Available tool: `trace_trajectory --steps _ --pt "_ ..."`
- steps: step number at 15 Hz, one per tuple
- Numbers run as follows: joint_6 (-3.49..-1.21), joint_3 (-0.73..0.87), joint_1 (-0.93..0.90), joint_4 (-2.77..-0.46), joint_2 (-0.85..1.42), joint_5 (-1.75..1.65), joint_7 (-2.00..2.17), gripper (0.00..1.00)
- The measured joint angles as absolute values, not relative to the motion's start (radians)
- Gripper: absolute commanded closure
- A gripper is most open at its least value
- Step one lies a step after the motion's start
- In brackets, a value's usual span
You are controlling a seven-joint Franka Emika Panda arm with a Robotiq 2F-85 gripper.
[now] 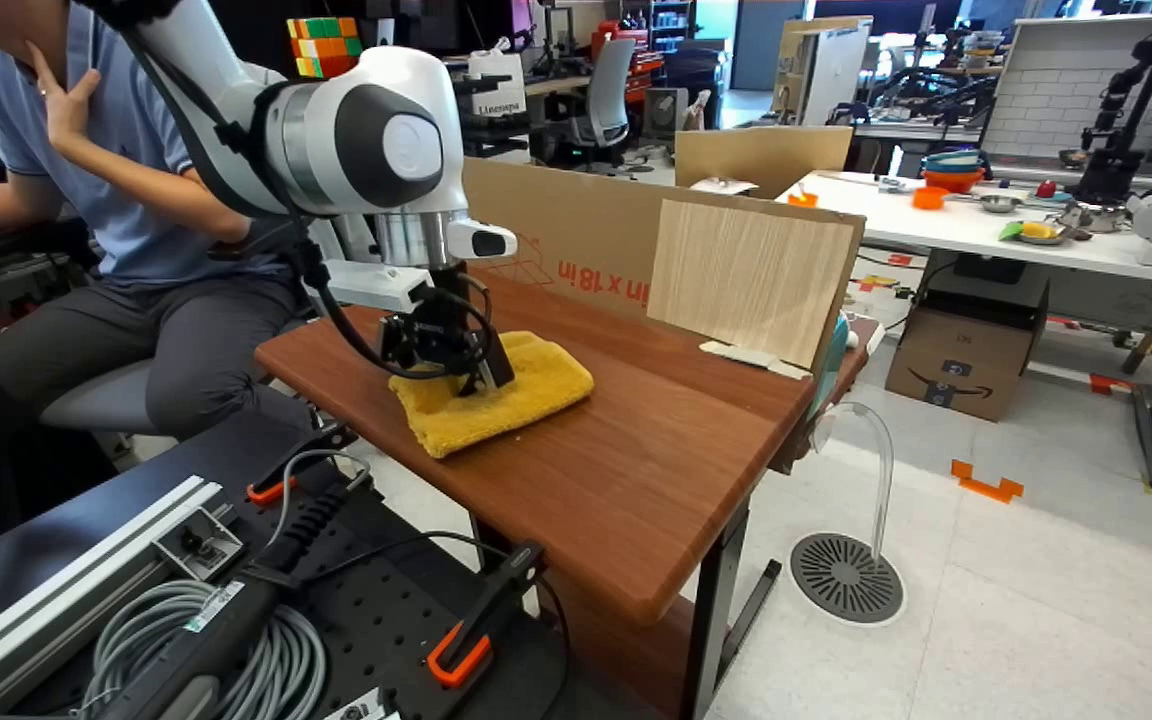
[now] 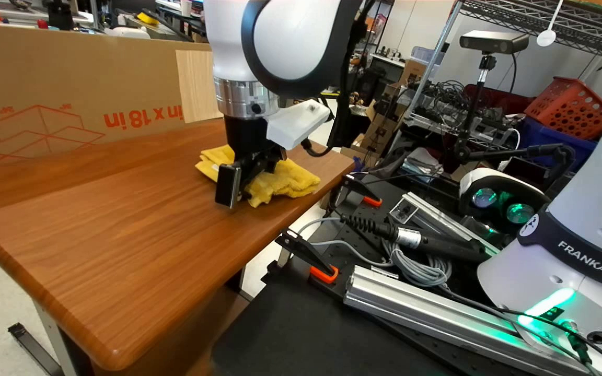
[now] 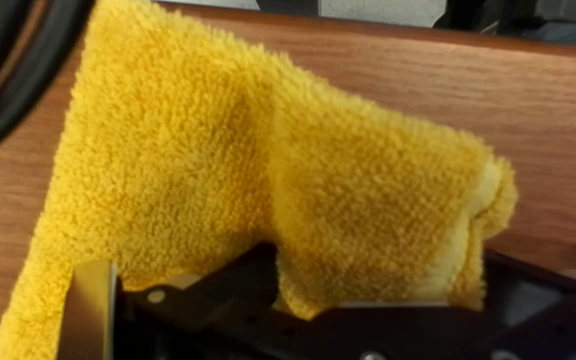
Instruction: Wipe the table with the yellow towel
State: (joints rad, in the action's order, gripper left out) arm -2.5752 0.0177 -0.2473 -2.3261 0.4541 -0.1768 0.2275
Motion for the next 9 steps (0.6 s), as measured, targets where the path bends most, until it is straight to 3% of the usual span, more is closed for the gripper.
trace_trajectory --steps 9 --pt "-2.55 0.044 -0.351 -2.321 0.451 -0.321 0.39 0.0"
